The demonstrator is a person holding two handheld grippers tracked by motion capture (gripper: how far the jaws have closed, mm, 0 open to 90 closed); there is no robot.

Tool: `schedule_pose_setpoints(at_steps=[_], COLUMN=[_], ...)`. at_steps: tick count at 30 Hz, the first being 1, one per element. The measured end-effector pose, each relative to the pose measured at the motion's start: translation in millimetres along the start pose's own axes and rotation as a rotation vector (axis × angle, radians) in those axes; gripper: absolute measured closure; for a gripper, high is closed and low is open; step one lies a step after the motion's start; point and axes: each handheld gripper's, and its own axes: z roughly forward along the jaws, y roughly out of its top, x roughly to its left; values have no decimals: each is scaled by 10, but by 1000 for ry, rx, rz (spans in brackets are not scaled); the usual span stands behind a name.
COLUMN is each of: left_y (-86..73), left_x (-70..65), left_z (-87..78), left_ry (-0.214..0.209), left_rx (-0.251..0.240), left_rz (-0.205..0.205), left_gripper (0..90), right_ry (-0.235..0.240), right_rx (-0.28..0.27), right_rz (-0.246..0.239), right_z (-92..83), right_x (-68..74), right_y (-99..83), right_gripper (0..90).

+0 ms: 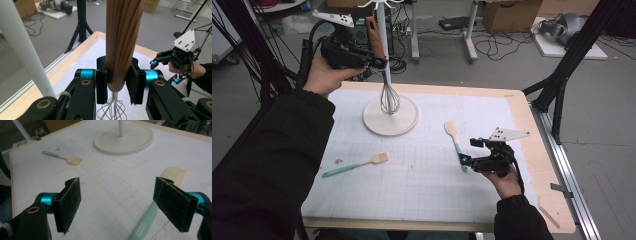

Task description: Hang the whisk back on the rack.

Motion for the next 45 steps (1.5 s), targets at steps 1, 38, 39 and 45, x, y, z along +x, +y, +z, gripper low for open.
schedule_pose_setpoints(at_steps=[1, 38, 39, 45], left_y=[12, 152, 152, 146], left_x=[12, 350, 353, 316], left_z=[4, 135, 140, 145], left_ry=[3, 15, 18, 51], left_rx=[0, 15, 16, 15], left_rz=[-4, -79, -82, -76], left_gripper=[720, 719, 719, 712], right_ry=[-1, 13, 15, 16], right_rx=[-2, 1, 3, 2], right_rz=[2, -10, -6, -13], right_z=[-5, 14, 13, 19], right_x=[1, 8, 12, 21], right_y=[0, -17, -18, -17], right_gripper=[210, 211, 211, 211])
